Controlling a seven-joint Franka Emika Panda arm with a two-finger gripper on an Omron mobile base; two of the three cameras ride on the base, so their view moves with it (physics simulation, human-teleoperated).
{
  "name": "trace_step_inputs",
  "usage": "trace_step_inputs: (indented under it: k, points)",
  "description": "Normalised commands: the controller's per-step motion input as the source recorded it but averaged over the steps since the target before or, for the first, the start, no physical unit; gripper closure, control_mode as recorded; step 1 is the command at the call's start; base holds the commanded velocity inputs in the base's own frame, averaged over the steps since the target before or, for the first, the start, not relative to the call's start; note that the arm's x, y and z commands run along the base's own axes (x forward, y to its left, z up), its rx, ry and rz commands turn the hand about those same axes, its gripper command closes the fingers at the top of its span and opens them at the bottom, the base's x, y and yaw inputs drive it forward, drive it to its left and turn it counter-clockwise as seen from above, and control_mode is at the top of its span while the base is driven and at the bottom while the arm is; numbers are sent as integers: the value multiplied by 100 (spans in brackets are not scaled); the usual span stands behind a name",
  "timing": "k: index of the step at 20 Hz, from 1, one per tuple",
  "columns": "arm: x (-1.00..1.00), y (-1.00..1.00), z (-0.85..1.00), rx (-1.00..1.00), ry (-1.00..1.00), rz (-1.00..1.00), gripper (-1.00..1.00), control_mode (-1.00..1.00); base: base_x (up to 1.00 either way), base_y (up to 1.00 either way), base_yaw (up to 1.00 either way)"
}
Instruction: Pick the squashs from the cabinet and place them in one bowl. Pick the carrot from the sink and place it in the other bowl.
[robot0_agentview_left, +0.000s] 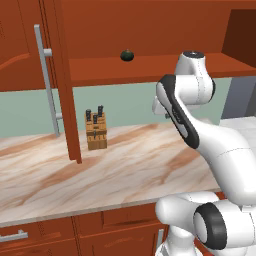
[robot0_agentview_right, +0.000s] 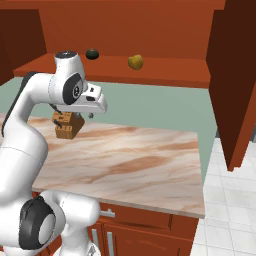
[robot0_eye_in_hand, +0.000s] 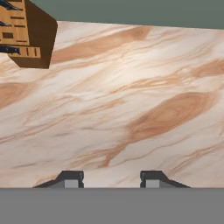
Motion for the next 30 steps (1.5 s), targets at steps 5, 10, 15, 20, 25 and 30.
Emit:
trace_step_inputs:
  k: [5, 10, 15, 20, 25, 30]
  points:
    - [-6, 0, 0, 0, -6, 0, -100, -100, 0, 0, 0]
    - [-10, -1, 7, 0, -13, 0, -100, -100, 0, 0, 0]
    - [-12, -7, 22, 0, -14, -1, -100, -100, 0, 0, 0]
    - [-13, -12, 28, 0, -18, 0, -100, -100, 0, 0, 0]
    - [-11, -15, 33, 0, -15, -1, -100, -100, 0, 0, 0]
    - [-11, -19, 35, 0, -23, 0, -100, -100, 0, 0, 0]
